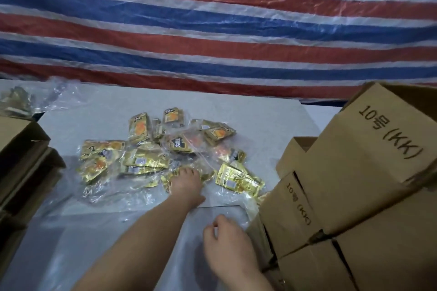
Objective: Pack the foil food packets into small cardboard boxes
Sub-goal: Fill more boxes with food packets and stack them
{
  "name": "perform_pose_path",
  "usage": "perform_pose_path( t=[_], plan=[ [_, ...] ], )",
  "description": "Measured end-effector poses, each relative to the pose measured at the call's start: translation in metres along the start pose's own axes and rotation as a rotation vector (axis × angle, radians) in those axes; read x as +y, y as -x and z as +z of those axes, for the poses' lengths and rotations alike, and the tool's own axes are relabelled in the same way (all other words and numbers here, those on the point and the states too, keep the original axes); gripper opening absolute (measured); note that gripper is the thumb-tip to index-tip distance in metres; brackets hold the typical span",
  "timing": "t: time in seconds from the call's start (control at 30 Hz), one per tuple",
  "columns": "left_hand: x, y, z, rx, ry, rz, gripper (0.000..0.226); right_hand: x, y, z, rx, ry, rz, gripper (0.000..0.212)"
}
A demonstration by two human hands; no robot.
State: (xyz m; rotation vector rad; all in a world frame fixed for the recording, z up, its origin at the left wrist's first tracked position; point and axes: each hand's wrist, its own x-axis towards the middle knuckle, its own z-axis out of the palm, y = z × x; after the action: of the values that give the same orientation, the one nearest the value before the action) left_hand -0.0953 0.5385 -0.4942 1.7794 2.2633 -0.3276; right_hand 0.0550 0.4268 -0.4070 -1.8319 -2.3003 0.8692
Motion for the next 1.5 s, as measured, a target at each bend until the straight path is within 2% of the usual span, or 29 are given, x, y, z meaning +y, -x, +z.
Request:
perform_pose_path(
  t=[0.1,0.17,0.33,0.43,0.5,0.57,0.67,0.73,0.77,0.83,0.9,0.97,1.0,1.07,1.13,1.2,1.27,1.33,1.37,1.5],
  plan=[
    [0.003,-0.007,0.0,0.007,0.038,-0.049,0.092,-0.001,-0.007,0.003,0.035,0.049,-0.023,0.02],
    [0.003,-0.003,0.003,-0.042,0.093,-0.084,0.09,0.0,-0.007,0.005,0.049,0.049,-0.021,0.02],
    [-0.006,0.024,0.029,-0.081,0.03,-0.123,0.084,-0.003,0.0,0.006,0.022,0.041,0.028,0.021],
    [-0.022,0.044,0.015,-0.071,0.264,-0.079,0.081,-0.005,0.004,0.002,0.059,-0.052,0.075,0.019],
    [-0.031,0.067,-0.012,-0.081,0.475,-0.054,0.079,-0.01,0.005,-0.005,0.1,-0.236,0.148,0.018],
    [-0.037,0.103,-0.048,-0.087,0.686,-0.002,0.064,-0.021,0.007,-0.014,0.143,-0.525,0.251,0.019],
    [-0.045,0.162,-0.102,-0.073,1.073,0.124,0.037,-0.04,0.013,-0.03,0.056,-0.964,0.318,0.06],
    [-0.051,0.199,-0.134,-0.088,1.231,0.238,0.037,-0.05,0.024,-0.043,0.003,-1.183,0.273,0.084],
    [-0.053,0.215,-0.148,-0.091,1.264,0.305,0.043,-0.054,0.031,-0.051,-0.001,-1.272,0.225,0.088],
    [-0.056,0.245,-0.165,-0.107,1.327,0.402,0.056,-0.055,0.044,-0.063,-0.015,-1.465,0.151,0.079],
    [-0.055,0.265,-0.173,-0.106,1.361,0.429,0.065,-0.06,0.061,-0.071,-0.133,-1.664,0.092,0.065],
    [-0.048,0.282,-0.176,-0.063,1.365,0.406,0.062,-0.071,0.08,-0.077,-0.268,-1.812,0.062,0.058],
    [-0.043,0.288,-0.176,0.014,1.318,0.391,0.054,-0.075,0.087,-0.078,-0.294,-1.85,0.067,0.055],
    [-0.036,0.293,-0.168,0.219,1.018,0.332,0.042,-0.083,0.1,-0.078,-0.271,-1.851,0.093,0.057],
    [-0.032,0.296,-0.16,0.338,0.771,0.284,0.054,-0.087,0.108,-0.081,-0.259,-1.794,0.133,0.062],
    [-0.033,0.296,-0.151,0.29,0.76,0.3,0.06,-0.089,0.116,-0.085,-0.244,-1.736,0.167,0.058],
    [-0.043,0.298,-0.14,0.214,0.903,0.304,0.061,-0.084,0.121,-0.088,-0.208,-1.666,0.193,0.048],
    [-0.061,0.299,-0.122,0.167,1.086,0.224,0.059,-0.077,0.124,-0.092,-0.13,-1.586,0.18,0.038],
    [-0.072,0.298,-0.109,0.148,1.101,0.17,0.058,-0.071,0.126,-0.092,-0.099,-1.54,0.169,0.035],
    [-0.104,0.293,-0.035,-0.025,0.905,0.033,0.055,-0.056,0.131,-0.076,0.027,-1.215,0.097,0.02]
  ],
)
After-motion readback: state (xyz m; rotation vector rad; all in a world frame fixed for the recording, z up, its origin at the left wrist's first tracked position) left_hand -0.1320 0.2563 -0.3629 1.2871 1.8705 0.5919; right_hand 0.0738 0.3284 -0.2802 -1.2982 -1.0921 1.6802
